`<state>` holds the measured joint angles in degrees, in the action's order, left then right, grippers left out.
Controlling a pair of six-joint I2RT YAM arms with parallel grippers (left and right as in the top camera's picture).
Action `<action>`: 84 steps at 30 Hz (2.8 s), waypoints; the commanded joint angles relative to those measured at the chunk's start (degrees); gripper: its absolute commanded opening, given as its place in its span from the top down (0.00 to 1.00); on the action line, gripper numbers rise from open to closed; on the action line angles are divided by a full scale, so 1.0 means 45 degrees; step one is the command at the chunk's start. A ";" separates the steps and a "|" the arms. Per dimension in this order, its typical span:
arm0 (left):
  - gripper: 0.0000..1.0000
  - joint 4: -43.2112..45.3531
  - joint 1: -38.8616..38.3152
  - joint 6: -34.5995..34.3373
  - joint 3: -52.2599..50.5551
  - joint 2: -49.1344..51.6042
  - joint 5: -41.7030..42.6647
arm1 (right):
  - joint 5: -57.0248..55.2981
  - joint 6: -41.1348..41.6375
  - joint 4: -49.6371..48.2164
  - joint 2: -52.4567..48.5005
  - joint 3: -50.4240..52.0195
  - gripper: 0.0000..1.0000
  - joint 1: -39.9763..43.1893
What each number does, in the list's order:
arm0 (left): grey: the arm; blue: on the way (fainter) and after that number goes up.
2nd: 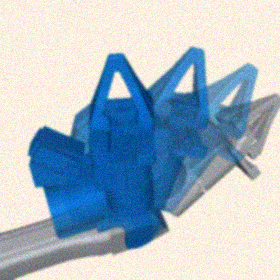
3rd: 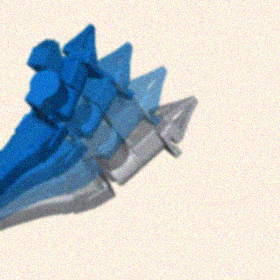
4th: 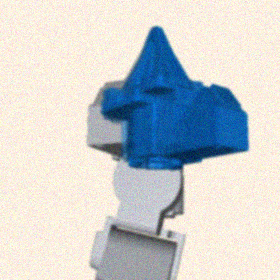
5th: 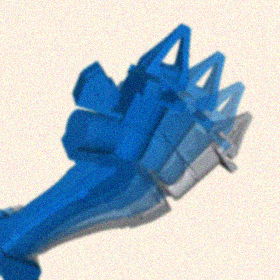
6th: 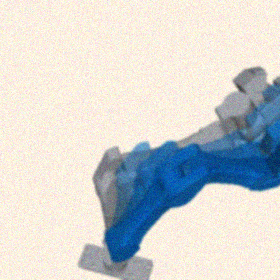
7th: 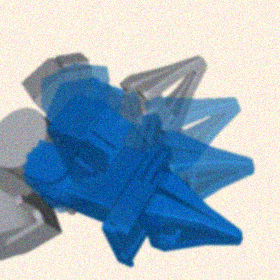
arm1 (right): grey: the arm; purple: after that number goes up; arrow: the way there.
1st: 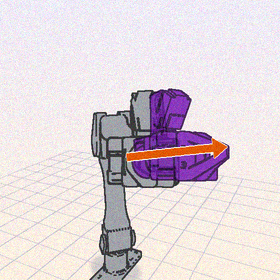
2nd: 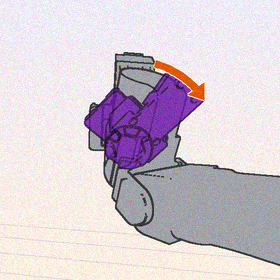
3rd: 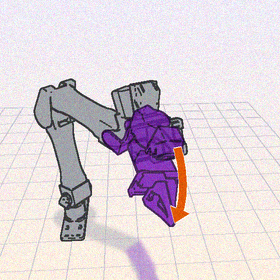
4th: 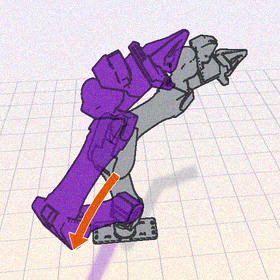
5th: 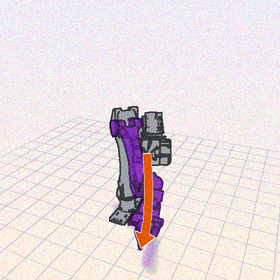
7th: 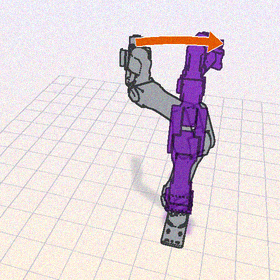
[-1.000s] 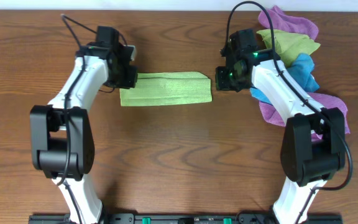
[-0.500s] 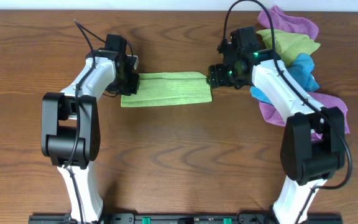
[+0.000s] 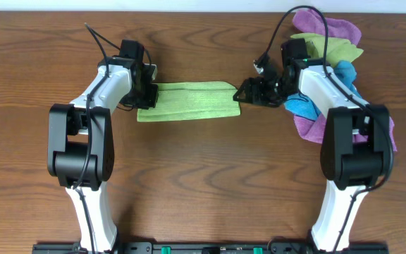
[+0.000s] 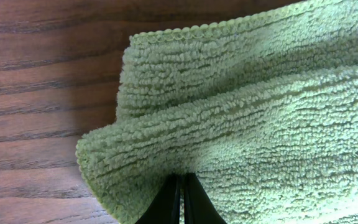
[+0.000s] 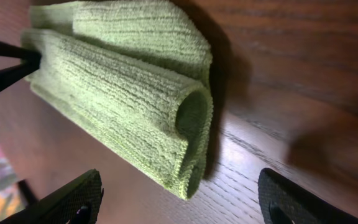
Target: Fold the cloth
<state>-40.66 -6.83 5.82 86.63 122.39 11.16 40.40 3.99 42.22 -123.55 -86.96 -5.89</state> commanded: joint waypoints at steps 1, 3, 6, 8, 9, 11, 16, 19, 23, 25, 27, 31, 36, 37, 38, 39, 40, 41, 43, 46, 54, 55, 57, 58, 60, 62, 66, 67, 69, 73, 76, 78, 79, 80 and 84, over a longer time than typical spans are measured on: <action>0.94 -0.0141 0.0010 -0.0151 -0.0160 0.0398 -0.0175 | 0.1185 -0.0393 -0.0005 -0.0398 -0.0170 0.20 0.0058; 0.94 -0.0141 0.0010 -0.0151 -0.0160 0.0398 -0.0175 | 0.1234 -0.0389 -0.0034 -0.0656 -0.0151 0.20 0.0053; 0.94 -0.0146 0.0010 -0.0151 -0.0160 0.0398 -0.0136 | 0.1666 -0.0384 -0.0223 -0.0986 -0.0141 0.20 0.0087; 0.94 -0.0146 0.0010 -0.0151 -0.0160 0.0398 -0.0136 | 0.1923 -0.0272 -0.0432 -0.1433 -0.0141 0.22 0.0063; 0.94 -0.0146 0.0010 -0.0151 -0.0160 0.0398 -0.0136 | 0.2176 -0.0257 -0.0500 -0.1676 -0.0141 0.22 0.0049; 0.94 -0.0170 0.0010 -0.0155 -0.0160 0.0398 -0.0136 | 0.2409 -0.0180 -0.0680 -0.2118 -0.0141 0.24 0.0039; 0.94 -0.0219 0.0010 -0.0155 -0.0160 0.0398 -0.0136 | 0.2419 0.0393 -0.1253 -0.2948 -0.0141 0.31 -0.0019; 0.94 -0.0248 0.0010 -0.0155 -0.0160 0.0398 -0.0136 | 0.2404 0.0529 -0.1763 -0.3026 -0.0141 0.33 -0.0136; 0.94 -0.0253 0.0010 -0.0155 -0.0160 0.0398 -0.0136 | 0.2312 0.1001 -0.2482 -0.3026 -0.0141 0.39 -0.0238; 0.94 -0.0267 0.0010 -0.0151 -0.0160 0.0398 -0.0136 | 0.2302 0.1180 -0.2817 -0.3026 -0.0141 0.46 -0.0287; 0.94 -0.0291 0.0010 -0.0151 -0.0160 0.0398 -0.0136 | 0.2157 0.1413 -0.3031 -0.3026 -0.0141 0.58 -0.0311; 0.94 -0.0301 0.0010 -0.0151 -0.0160 0.0398 -0.0136 | 0.2021 0.1933 -0.3478 -0.3026 -0.0146 0.90 -0.0355; 0.94 -0.0306 0.0010 -0.0466 -0.0160 0.0398 -0.0141 | 0.2025 0.2395 -0.3376 -0.2822 -0.0359 0.98 -0.0427; 0.94 -0.0301 0.0010 -0.0627 -0.0160 0.0398 -0.0141 | 0.2021 0.2395 -0.3317 -0.2618 -0.0364 0.98 -0.0437; 0.94 -0.0296 0.0010 -0.0738 -0.0160 0.0398 -0.0141 | 0.1967 0.2395 -0.3279 -0.2395 -0.0364 0.98 -0.0457; 0.94 -0.0296 0.0010 -0.0743 -0.0160 0.0398 -0.0136 | 0.1744 0.2395 -0.3167 -0.2089 -0.0364 0.98 -0.0495; 0.94 -0.0296 0.0010 -0.0743 -0.0160 0.0398 -0.0136 | 0.1273 0.2395 -0.2958 -0.1676 -0.0364 0.99 -0.0539; 0.94 -0.0301 0.0010 -0.0801 -0.0160 0.0398 -0.0141 | 0.0826 0.2390 -0.2783 -0.1331 -0.0364 0.98 -0.0588; 0.94 -0.0296 0.0010 -0.1078 -0.0160 0.0398 -0.0136 | -0.0233 0.2361 -0.2297 -0.0457 -0.0364 0.98 -0.0729; 0.94 -0.0335 0.0010 -0.1501 -0.0160 0.0398 -0.0015 | -0.2331 0.2331 -0.1700 0.1069 -0.0364 0.99 -0.1258; 0.94 -0.0646 -0.0015 -0.2497 -0.0160 0.0398 0.1273 | -0.7198 0.2259 -0.1311 0.2011 -0.0364 0.99 -0.4260; 0.94 -0.0690 -0.0015 -0.2492 -0.0160 0.0398 0.1394 | -0.7757 0.2259 -0.1326 0.2016 -0.0364 0.98 -0.4537; 0.94 -0.0748 -0.0015 -0.2497 -0.0160 0.0398 0.1953 | -0.8816 0.2259 -0.1326 0.2016 -0.0364 0.98 -0.5056; 0.94 -0.0782 -0.0019 -0.2497 -0.0160 0.0393 0.2312 | -0.9112 0.2259 -0.1345 0.2011 -0.0364 0.98 -0.5251; 0.94 -0.0928 -0.0029 -0.2497 -0.0160 0.0393 0.2871 | -0.9627 0.2263 -0.1443 0.2011 -0.0364 0.98 -0.5508; 0.94 -0.1035 -0.0097 -0.2492 -0.0160 0.0393 0.3118 | -0.9743 0.2259 -0.1530 0.2011 -0.0364 0.98 -0.5566; 0.94 -0.1180 -0.0418 -0.2487 -0.0160 0.0393 0.3118 | -0.9855 0.2254 -0.1685 0.1841 -0.0364 0.98 -0.5552; 0.94 -0.1156 -0.0554 -0.2487 -0.0160 0.0393 0.3113 | -0.9855 0.2254 -0.1763 0.1797 -0.0364 0.99 -0.5532; 0.94 -0.1127 -0.0753 -0.2497 -0.0155 0.0369 0.3113 | -0.9763 0.2254 -0.1870 0.1690 -0.0364 0.99 -0.5542; 0.94 -0.1088 -0.1127 -0.2642 -0.0073 0.0272 0.3113 | -0.9588 0.1889 -0.2200 0.1588 -0.0364 0.98 -0.5761; 0.94 -0.1093 -0.1112 -0.2637 0.0097 0.0097 0.3094 | -0.9583 0.1467 -0.2341 0.1481 -0.0364 0.98 -0.5843; 0.94 -0.1112 -0.1044 -0.2633 0.0199 0.0024 0.3089 | -0.9539 0.1360 -0.2317 0.1418 -0.0364 0.99 -0.5858; 0.94 -0.1141 -0.0996 -0.2633 0.0243 -0.0053 0.3041 | -0.9457 0.1273 -0.2307 0.1404 -0.0364 0.99 -0.5853; 0.94 -0.1166 -0.0908 -0.2633 0.0301 -0.0160 0.2934 | -0.9394 0.1185 -0.2288 0.1404 -0.0364 0.99 -0.5858; 0.94 -0.1112 -0.0340 -0.2579 0.0539 -0.1331 0.2409 | -0.9243 0.0991 -0.2293 0.1404 -0.0364 0.99 -0.5882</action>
<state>-45.65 -9.98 -5.80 86.76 121.34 23.53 -1.93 10.11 31.90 -116.31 -88.49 -31.75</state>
